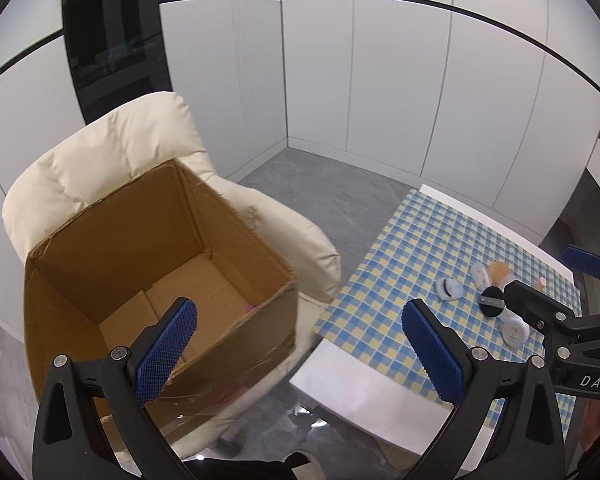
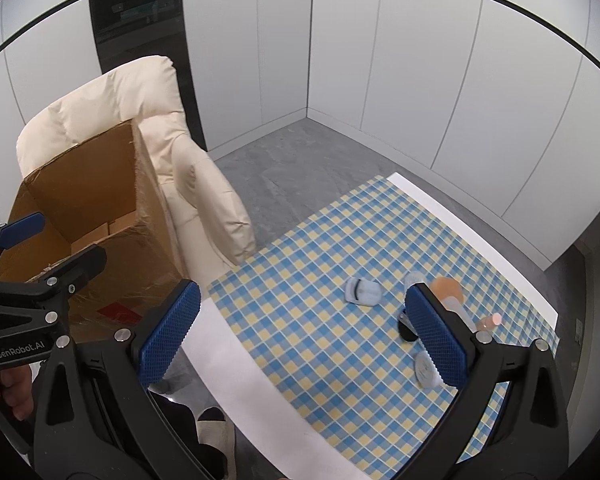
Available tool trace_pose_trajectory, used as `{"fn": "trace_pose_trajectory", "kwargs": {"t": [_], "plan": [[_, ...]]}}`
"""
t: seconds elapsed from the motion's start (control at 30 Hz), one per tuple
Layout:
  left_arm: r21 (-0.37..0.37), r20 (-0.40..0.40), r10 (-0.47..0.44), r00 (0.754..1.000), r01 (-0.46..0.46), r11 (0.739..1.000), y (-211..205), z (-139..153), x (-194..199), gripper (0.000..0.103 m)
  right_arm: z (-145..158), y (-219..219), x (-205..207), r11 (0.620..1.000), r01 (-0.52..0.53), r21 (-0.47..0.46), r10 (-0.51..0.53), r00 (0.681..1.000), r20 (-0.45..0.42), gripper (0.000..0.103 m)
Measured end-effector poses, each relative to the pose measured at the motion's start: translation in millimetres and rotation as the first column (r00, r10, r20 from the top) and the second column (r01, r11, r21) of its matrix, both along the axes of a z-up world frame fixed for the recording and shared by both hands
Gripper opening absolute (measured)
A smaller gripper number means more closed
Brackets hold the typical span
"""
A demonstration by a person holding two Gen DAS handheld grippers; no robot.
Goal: Organize objects
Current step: 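Move both open tools back from the box toward the table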
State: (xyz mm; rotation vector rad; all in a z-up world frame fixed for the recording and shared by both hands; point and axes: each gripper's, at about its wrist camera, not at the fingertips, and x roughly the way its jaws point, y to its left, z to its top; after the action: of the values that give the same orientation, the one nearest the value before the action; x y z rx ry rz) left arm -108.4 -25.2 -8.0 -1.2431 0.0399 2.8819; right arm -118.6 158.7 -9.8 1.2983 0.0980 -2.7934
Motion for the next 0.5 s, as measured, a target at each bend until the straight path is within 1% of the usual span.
{"fn": "trace_pose_trajectory", "kwargs": {"t": [0.5], "plan": [[-0.002,0.007,-0.070,0.997,0.070,0.998,40,-3,-7,0.102,0,40,13,0.997,0.071,0.004,-0.071,0.997,0.001,0.103]]}}
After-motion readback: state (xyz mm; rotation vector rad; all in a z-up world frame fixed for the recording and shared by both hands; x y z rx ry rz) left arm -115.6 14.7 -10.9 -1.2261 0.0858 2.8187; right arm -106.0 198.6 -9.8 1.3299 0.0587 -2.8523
